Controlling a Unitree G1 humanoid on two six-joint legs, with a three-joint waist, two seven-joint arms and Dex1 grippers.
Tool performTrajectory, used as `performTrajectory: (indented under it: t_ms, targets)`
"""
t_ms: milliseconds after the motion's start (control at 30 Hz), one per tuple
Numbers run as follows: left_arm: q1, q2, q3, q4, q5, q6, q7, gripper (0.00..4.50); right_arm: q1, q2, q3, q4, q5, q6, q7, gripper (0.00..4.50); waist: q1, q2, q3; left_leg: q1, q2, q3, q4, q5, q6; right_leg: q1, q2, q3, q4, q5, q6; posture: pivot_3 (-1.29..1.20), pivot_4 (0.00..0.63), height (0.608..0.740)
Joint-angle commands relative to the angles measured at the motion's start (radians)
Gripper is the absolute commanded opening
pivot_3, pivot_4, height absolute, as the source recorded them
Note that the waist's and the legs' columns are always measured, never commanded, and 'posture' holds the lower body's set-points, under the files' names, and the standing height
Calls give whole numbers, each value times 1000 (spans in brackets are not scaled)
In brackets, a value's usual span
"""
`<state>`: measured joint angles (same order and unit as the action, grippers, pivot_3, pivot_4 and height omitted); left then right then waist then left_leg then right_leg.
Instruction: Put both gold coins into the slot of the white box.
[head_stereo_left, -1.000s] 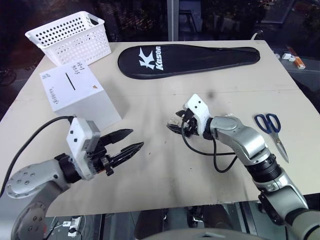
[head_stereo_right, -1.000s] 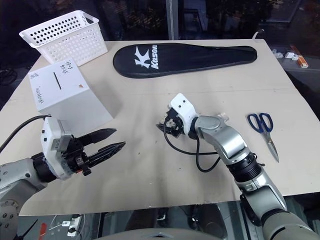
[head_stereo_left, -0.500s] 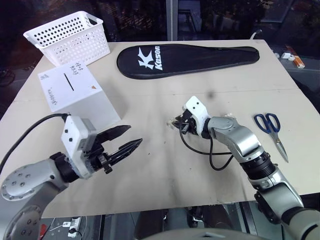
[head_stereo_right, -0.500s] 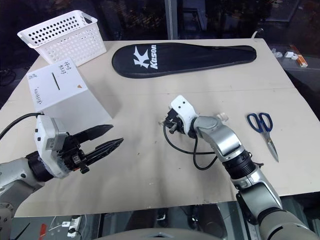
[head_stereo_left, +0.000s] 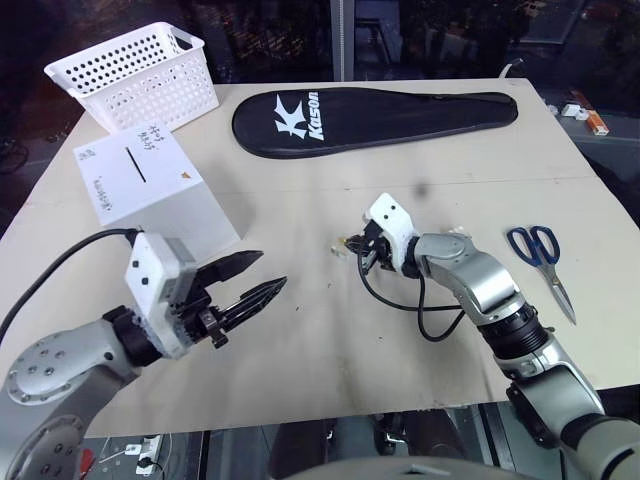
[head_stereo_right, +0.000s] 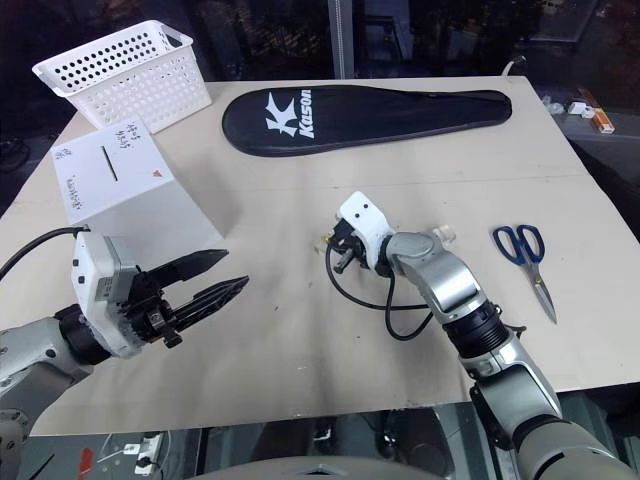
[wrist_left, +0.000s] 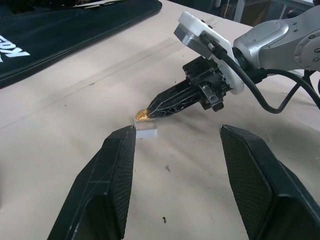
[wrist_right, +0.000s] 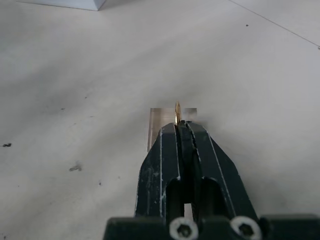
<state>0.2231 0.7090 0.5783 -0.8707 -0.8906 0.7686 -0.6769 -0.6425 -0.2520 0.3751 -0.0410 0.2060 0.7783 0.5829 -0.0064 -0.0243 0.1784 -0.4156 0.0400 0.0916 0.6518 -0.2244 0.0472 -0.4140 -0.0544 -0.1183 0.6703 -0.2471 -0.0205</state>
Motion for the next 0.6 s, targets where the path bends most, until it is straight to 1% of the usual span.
performTrajectory:
  t_ms: [33,133,200,333,433,467,500,600]
  targets:
    - [-30,-8,-2,19,-124,8,65,2696,-27,-8,-113,-61,71,9,35,36,3,1,1,0,0,0,0,0,0,0,0,0,0,0,0,0,150,738]
    - [-58,-7,-27,36,-184,11,103,2696,-29,-9,-234,-131,202,81,74,36,6,1,1,-1,0,-1,0,0,0,0,0,0,-1,0,0,0,150,738]
    - [-110,-9,-55,71,-273,19,143,2696,-37,-9,-343,-181,336,179,92,36,12,1,1,-1,0,-1,0,0,0,0,0,-1,-1,0,0,0,150,738]
    - [-241,-9,-122,151,-427,31,222,2696,-43,-53,-457,-277,526,315,125,36,20,2,1,-1,0,-2,-1,0,1,0,0,-2,-1,0,0,0,150,738]
    - [-343,-14,-181,202,-476,28,258,1889,-58,-73,-514,-327,640,386,109,0,20,2,1,-1,0,-2,-1,0,1,1,0,-2,-2,0,0,0,150,738]
    - [-363,-13,-199,210,-483,30,260,1353,-63,-75,-528,-341,678,403,103,0,17,2,1,-1,0,-1,-1,0,1,1,0,-2,-2,0,0,0,150,738]
    - [-380,-14,-219,214,-483,30,262,1066,-68,-75,-541,-355,715,420,94,0,17,2,1,-1,0,-1,-1,0,1,1,1,-1,-2,0,0,0,150,738]
    - [-415,-26,-263,226,-507,28,268,1066,-75,-73,-544,-386,775,438,64,0,16,2,1,-1,0,-1,-2,0,1,1,1,-1,-3,0,0,0,150,738]
